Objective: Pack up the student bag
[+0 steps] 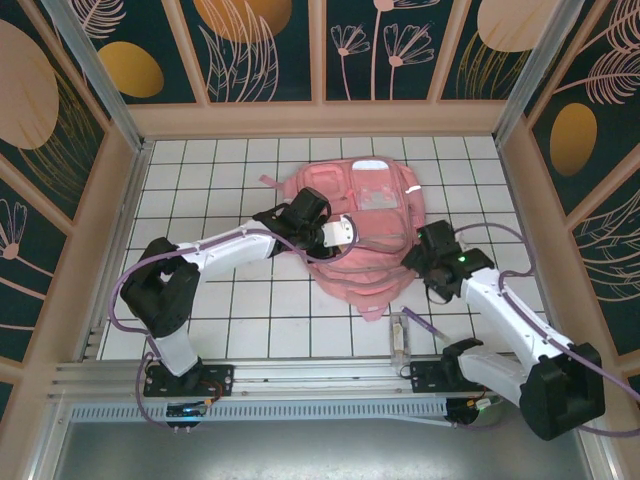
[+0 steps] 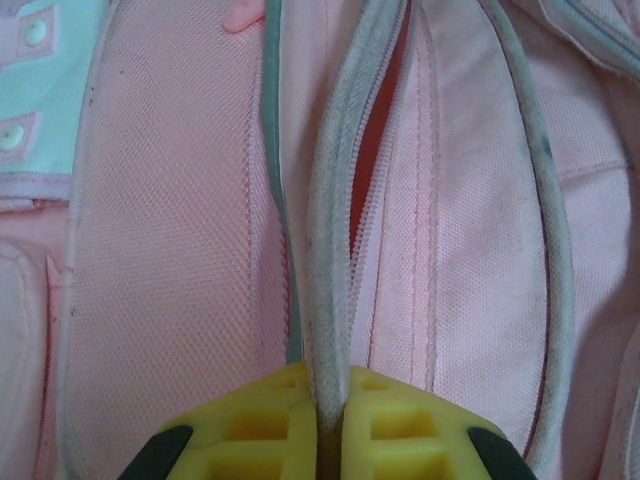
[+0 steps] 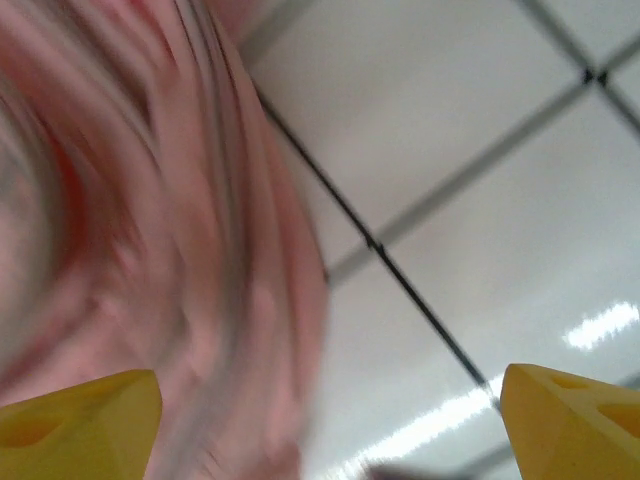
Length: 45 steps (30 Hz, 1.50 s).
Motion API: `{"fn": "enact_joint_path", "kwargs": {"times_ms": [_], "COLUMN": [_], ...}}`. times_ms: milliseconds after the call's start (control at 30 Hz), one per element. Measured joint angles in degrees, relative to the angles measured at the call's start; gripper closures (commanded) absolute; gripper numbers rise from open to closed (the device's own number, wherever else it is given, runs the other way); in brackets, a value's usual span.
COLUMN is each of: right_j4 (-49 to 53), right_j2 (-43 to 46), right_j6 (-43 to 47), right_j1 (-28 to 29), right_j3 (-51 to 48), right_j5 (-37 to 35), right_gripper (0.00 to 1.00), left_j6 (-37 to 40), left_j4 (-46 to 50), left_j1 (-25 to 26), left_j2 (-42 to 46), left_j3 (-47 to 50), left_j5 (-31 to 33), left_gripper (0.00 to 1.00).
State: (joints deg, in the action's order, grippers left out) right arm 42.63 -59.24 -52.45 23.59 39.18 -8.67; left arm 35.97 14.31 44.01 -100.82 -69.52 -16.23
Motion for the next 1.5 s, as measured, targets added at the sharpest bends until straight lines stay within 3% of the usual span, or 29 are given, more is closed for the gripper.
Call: {"fn": "enact_joint_path", "kwargs": {"times_ms": [400, 633, 800, 1000, 1333, 1500], "right_j4": [6.56, 3.39, 5.18, 6.75, 3.93, 5.11], "right_j2": [2.01, -4.07, -11.39, -17.22, -10.51, -5.70], "right_j6": [0.11, 2.16, 2.95, 3.10, -0.33, -2.54], "right_j1": [12.72, 17.49, 21.05, 24.61, 25.44, 18.84], "right_j3": [-7.98, -11.13, -7.80, -3.32, 5.97, 13.66], "right_j5": [14.19, 17.75, 14.43, 12.70, 13.73, 17.75], "right_gripper": [0.19, 0.23, 0.49, 0.60, 0.61, 0.63], "left_j6": [-16.15, -22.49, -27.63, -33.42, -39.26, -41.83], "left_j4": [-1.38, -2.32, -3.45, -6.23, -9.57, -14.40], "left_j1": [-7.02, -8.11, -8.85, -9.94, -11.65, -11.78], "left_j2": [-0.35, -0.33, 1.81, 5.44, 8.85, 8.61], "left_j3": [-4.55, -4.55, -4.20, -0.81, 4.66, 7.04], "left_j5": [-9.16, -10.78, -10.40, -8.79, -7.52, -12.07], "left_gripper": [1.00, 1.00, 1.00, 1.00, 1.00, 1.00]}}
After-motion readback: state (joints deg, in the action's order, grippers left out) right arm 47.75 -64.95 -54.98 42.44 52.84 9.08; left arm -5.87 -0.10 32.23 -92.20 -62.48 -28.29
